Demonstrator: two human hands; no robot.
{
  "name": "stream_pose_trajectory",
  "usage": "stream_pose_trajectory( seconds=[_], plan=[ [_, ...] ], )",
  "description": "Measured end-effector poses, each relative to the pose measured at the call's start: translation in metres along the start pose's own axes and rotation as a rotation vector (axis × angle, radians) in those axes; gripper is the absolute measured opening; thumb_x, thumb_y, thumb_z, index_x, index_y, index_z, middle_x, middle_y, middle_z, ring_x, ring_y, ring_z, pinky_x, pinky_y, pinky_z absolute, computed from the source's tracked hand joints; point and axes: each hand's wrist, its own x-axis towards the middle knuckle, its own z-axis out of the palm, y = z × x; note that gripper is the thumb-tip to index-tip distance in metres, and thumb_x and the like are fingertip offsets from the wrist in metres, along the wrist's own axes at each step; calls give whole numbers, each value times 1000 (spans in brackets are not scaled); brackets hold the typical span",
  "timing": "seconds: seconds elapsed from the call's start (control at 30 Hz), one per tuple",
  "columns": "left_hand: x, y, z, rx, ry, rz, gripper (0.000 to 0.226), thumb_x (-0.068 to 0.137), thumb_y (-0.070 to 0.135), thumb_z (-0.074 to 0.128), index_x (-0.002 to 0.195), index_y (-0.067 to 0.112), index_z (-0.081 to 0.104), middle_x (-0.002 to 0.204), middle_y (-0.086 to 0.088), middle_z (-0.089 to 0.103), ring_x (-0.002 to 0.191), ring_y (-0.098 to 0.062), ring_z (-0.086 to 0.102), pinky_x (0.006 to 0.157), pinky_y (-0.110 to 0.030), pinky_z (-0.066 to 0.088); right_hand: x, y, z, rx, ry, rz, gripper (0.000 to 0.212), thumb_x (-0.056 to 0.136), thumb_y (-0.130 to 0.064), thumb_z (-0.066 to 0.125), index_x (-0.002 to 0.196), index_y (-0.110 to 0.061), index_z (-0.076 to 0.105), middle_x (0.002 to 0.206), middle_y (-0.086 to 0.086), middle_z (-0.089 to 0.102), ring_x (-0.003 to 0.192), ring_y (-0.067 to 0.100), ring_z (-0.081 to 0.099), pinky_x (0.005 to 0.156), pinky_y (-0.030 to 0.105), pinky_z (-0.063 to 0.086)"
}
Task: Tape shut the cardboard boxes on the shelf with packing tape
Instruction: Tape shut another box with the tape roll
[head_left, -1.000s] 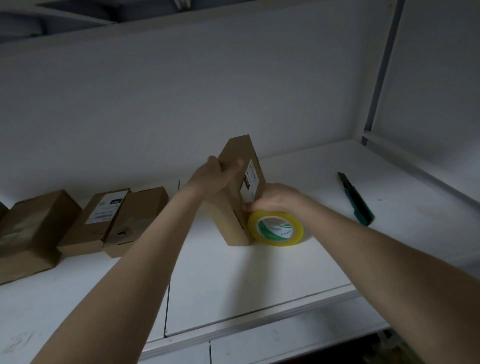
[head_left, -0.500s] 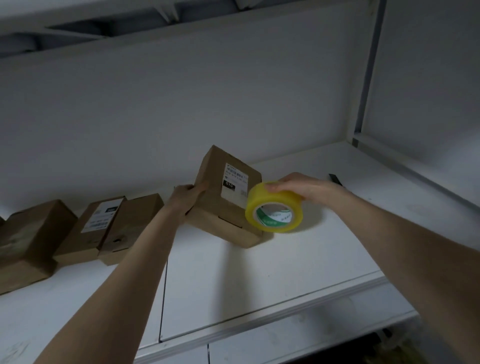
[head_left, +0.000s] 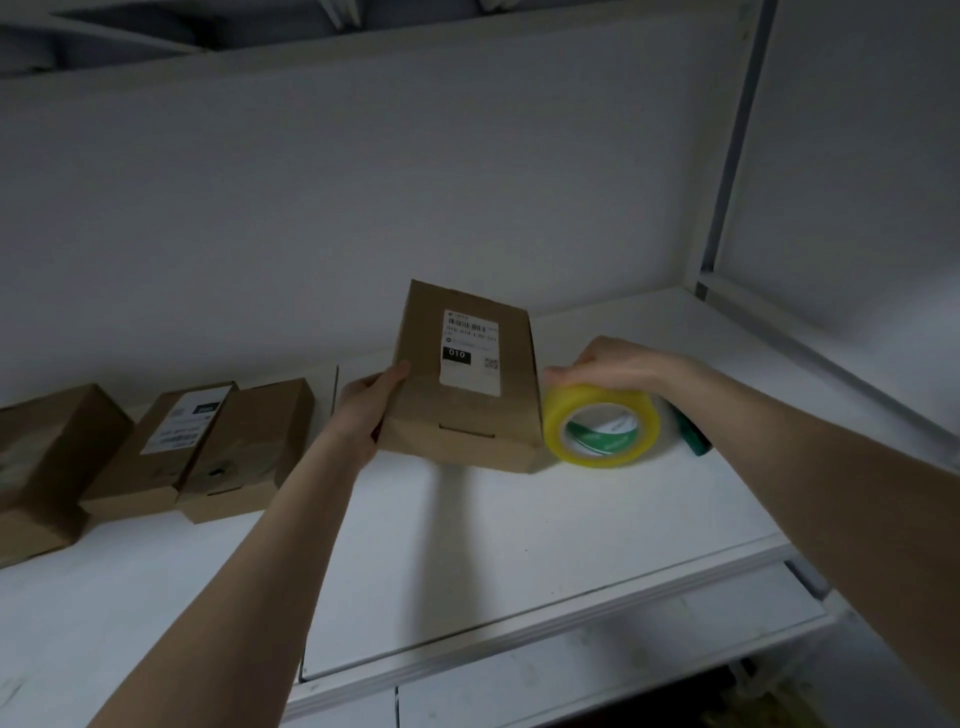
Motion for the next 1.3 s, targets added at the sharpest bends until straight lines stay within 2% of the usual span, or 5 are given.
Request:
stream_pose_trajectory(
  seconds=[0.3, 0.57, 0.93, 1.1, 1.3],
  plan=[
    [1, -11, -1, -132, -14, -39, 21, 91, 30, 61, 92, 9, 63, 82, -8, 71, 77, -25, 66, 73, -41, 54, 0, 1, -5, 44, 63, 32, 54, 79, -70, 60, 85, -16, 65, 87, 5, 67, 82, 21, 65, 78, 33, 52],
    [7, -31, -11, -185, -42, -111, 35, 87, 37, 64, 111, 10, 63, 103, -13, 70, 89, -29, 66, 77, -42, 55, 10, -8, 4, -164, 28, 103, 75, 70, -82, 57, 101, -14, 63, 97, 6, 64, 90, 24, 62, 85, 38, 54],
    [7, -48, -30, -230, -74, -210, 52, 85, 46, 63, 126, 14, 57, 119, -16, 64, 93, -28, 65, 64, -35, 56, 13, -23, 10, -390, -9, 107, 66, 73, -75, 62, 102, -16, 53, 102, 2, 58, 92, 23, 56, 77, 31, 46],
    [12, -48, -34, -245, -54, -247, 47, 86, 44, 63, 122, 15, 58, 106, -12, 67, 85, -24, 65, 60, -32, 57, 15, -18, 14, -340, -54, 111, 68, 74, -80, 55, 87, -14, 56, 98, 4, 58, 91, 22, 56, 76, 31, 44],
    [14, -56, -32, -262, -99, -291, 45, 89, 43, 58, 126, 16, 58, 106, -12, 66, 88, -27, 63, 75, -39, 53, 15, -22, 23, -390, -81, 159, 73, 73, -82, 55, 105, -16, 52, 101, 3, 53, 94, 23, 52, 75, 31, 41]
  ],
)
